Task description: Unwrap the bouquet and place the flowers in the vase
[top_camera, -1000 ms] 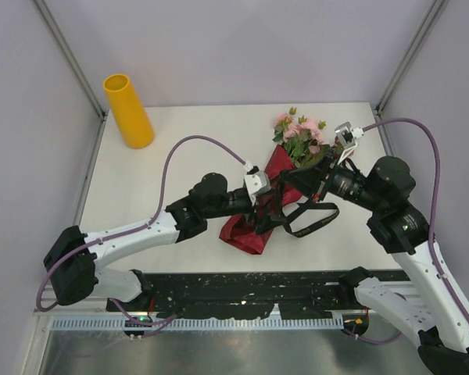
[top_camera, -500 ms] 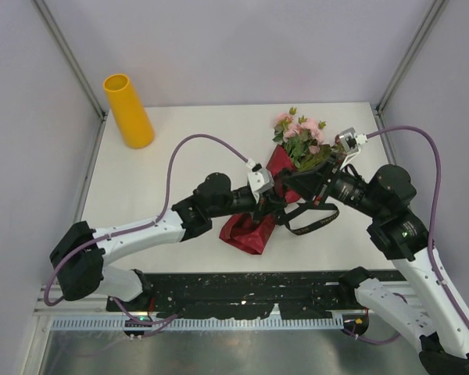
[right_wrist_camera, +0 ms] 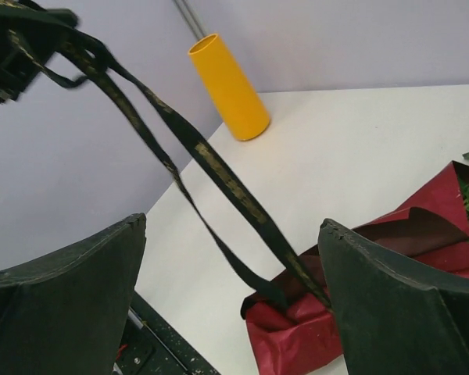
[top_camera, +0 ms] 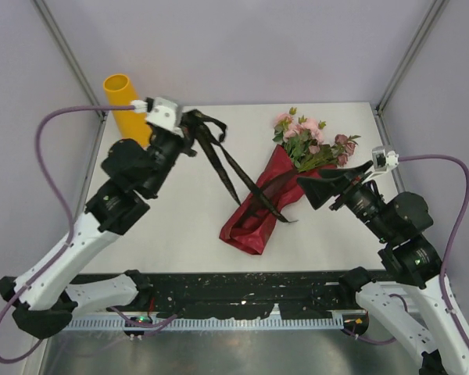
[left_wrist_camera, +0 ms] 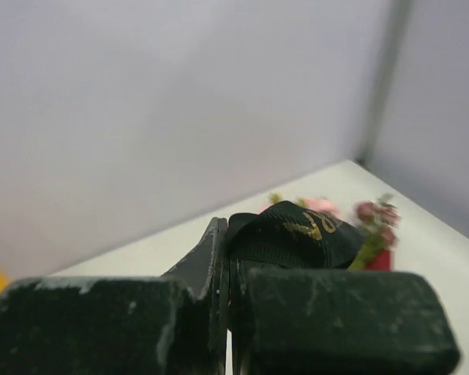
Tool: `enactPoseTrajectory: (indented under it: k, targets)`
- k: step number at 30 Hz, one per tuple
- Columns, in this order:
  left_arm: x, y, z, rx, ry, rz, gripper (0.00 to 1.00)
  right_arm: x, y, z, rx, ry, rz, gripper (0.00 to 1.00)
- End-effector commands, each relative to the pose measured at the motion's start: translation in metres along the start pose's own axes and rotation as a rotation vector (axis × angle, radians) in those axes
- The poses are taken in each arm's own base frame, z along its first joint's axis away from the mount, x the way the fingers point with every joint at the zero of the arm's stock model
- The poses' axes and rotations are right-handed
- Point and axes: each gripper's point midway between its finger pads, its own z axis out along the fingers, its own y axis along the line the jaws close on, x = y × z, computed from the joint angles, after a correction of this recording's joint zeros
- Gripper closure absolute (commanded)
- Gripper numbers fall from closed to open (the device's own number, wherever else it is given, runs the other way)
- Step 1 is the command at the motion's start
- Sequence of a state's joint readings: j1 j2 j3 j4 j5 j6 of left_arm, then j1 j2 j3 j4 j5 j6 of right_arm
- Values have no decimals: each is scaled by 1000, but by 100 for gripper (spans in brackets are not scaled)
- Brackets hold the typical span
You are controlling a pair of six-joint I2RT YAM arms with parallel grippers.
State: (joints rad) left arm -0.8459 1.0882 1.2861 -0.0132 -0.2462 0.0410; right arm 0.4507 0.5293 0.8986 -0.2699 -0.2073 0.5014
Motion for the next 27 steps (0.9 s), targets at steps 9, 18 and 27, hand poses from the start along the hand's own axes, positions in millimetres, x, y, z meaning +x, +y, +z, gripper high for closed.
enactPoseTrajectory:
  k: [9,18,27]
  targets:
    - [-33,218,-114,-784,180,218,100,11,-20,13,72,34,-17,5]
    - [64,285,-131,-976,429,194,100,24,-26,13,73,63,-35,5]
    - [-28,338,-170,-1361,349,404,100,28,-26,20,67,74,6,5]
